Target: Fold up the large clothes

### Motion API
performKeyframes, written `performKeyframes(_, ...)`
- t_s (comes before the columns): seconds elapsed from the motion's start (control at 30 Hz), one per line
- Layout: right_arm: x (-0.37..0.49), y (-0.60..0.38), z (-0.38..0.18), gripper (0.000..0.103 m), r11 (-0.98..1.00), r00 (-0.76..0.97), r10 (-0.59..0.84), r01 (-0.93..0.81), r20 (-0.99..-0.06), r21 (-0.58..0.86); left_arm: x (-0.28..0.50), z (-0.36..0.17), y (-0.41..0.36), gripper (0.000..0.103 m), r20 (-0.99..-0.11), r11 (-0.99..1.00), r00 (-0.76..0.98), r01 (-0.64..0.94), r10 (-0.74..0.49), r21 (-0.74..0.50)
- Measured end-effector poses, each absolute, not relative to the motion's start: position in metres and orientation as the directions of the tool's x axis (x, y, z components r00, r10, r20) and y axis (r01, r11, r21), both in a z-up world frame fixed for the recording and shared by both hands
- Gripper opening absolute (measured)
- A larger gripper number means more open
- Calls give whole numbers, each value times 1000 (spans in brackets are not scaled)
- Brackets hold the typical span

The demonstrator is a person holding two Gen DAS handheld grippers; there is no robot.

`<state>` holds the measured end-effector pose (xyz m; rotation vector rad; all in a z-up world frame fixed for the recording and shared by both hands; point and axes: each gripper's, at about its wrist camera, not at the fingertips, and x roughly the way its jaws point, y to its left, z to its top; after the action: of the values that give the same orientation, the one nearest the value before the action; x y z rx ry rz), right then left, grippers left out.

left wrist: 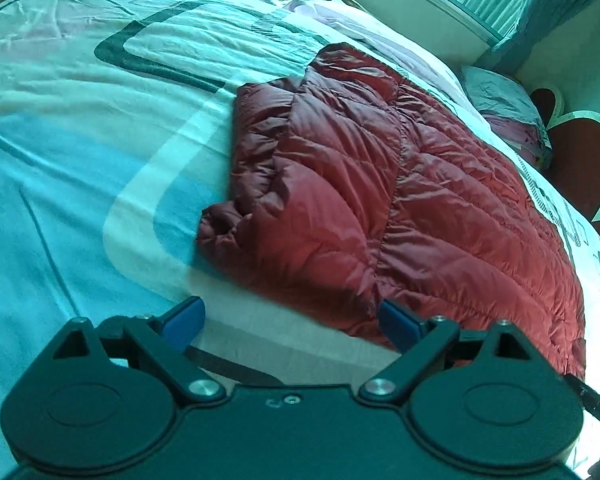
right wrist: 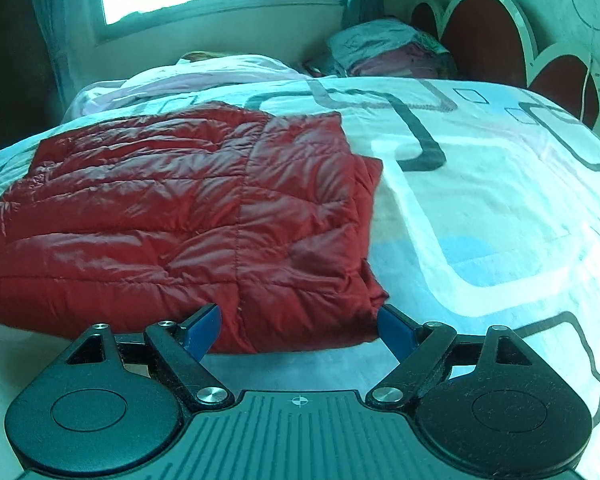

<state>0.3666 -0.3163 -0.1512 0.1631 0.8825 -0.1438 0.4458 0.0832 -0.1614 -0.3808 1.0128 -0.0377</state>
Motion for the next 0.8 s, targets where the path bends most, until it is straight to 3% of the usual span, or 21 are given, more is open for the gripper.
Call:
performKeyframes(0.13,364,-323,-155,85,962,599,-10,223,-800,156,448,-162,89,96,-809,901,533,-180,-248,-395)
performKeyframes(0.27,369,-332,-167,92,916,575,93,270,-812,297,458,-166,92,96,-781,872,565,-205,-266,-445)
performKeyframes(0.43,381,-351,-172,92,821,634,151,347,-758,454,468,-170,95,78,-743,842,613,-224,-270,-491)
performKeyframes(0.47,385,-352,-172,92,815,639,140,359,-756,454,469,-170,95,72,-740,842,618,-226,-265,-490)
performKeyframes(0.5,389,-353,-173,92,815,645,126,365,-754,449,470,-170,96,59,-737,840,624,-229,-261,-492)
performKeyframes(0.53,392,-352,-173,89,819,647,116,368,-754,441,472,-171,97,56,-737,839,626,-236,-255,-490)
performKeyframes(0.6,395,-351,-171,63,829,655,94,366,-750,423,473,-173,100,40,-732,831,627,-234,-268,-505)
performKeyframes(0.8,392,-352,-159,23,833,678,84,355,-730,425,469,-166,103,18,-713,831,640,-204,-286,-517)
